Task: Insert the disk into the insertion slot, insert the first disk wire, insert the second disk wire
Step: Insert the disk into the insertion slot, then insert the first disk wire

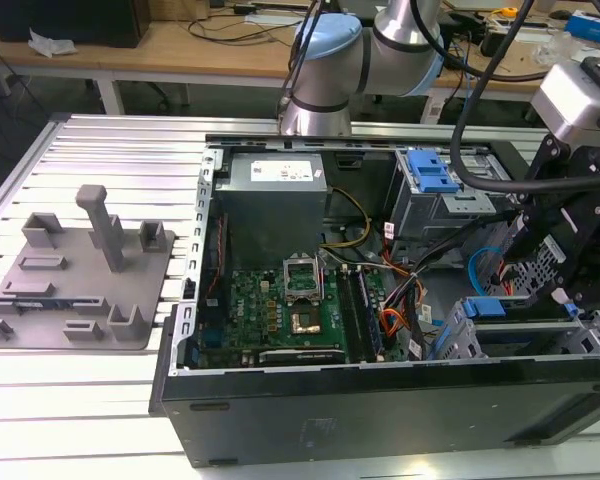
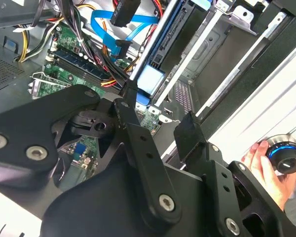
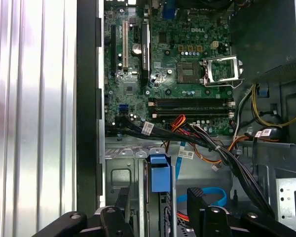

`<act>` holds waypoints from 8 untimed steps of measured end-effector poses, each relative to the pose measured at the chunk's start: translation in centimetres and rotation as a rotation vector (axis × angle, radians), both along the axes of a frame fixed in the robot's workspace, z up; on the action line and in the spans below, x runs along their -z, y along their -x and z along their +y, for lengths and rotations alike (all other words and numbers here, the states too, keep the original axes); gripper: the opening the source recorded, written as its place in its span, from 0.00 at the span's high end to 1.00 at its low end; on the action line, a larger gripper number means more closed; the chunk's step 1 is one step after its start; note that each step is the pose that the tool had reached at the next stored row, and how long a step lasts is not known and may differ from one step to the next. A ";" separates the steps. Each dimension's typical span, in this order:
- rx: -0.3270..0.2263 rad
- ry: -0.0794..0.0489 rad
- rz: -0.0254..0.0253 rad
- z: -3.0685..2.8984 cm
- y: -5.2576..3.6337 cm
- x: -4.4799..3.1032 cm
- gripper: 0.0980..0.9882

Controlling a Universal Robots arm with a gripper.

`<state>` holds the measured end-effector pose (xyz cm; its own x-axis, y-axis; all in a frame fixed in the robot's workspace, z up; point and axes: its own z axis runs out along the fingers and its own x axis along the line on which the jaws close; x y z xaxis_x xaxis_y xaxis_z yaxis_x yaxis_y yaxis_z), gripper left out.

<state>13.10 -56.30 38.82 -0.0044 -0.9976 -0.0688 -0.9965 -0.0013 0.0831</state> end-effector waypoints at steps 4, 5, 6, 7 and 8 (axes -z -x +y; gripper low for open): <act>0.000 0.000 0.0000 0.00 0.00 0.00 0.46; 0.000 0.000 0.0000 0.00 0.00 0.00 0.46; 0.000 0.000 0.0000 0.00 0.00 0.00 0.46; 0.000 0.000 0.0000 0.00 0.00 0.00 0.46; 0.000 0.000 0.0000 0.00 0.00 0.00 0.46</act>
<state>13.10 -56.30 38.82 -0.0040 -0.9976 -0.0689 -0.9965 -0.0017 0.0831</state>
